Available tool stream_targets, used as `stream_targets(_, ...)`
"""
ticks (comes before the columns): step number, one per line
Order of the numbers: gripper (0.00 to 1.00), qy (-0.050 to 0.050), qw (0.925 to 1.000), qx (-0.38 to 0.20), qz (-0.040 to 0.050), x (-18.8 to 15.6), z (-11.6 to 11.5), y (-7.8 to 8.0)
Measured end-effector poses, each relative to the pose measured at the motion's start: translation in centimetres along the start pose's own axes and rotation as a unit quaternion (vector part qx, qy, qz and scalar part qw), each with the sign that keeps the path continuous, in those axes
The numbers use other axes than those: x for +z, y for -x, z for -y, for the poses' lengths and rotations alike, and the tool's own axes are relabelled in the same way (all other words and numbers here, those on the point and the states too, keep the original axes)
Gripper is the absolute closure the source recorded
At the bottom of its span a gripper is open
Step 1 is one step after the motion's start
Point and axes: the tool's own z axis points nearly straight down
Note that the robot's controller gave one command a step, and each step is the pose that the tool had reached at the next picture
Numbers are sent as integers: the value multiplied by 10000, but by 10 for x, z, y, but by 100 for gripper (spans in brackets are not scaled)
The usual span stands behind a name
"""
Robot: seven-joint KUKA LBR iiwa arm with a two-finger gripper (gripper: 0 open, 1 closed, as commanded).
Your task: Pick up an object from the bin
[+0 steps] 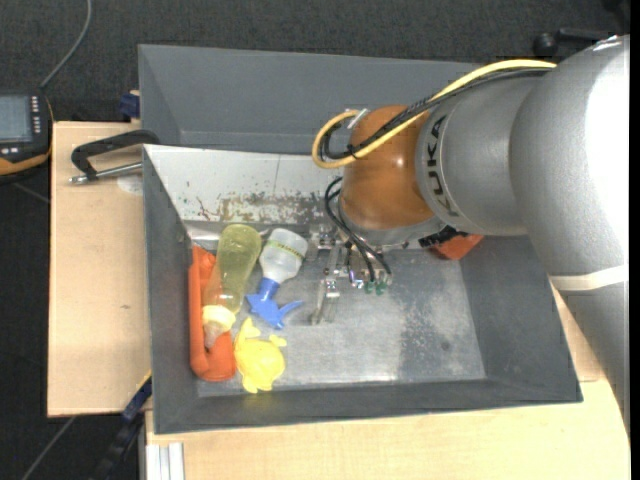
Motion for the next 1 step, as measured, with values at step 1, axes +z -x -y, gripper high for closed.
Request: stream_targets(1,0,5,10000,-54,35,1,-20,18)
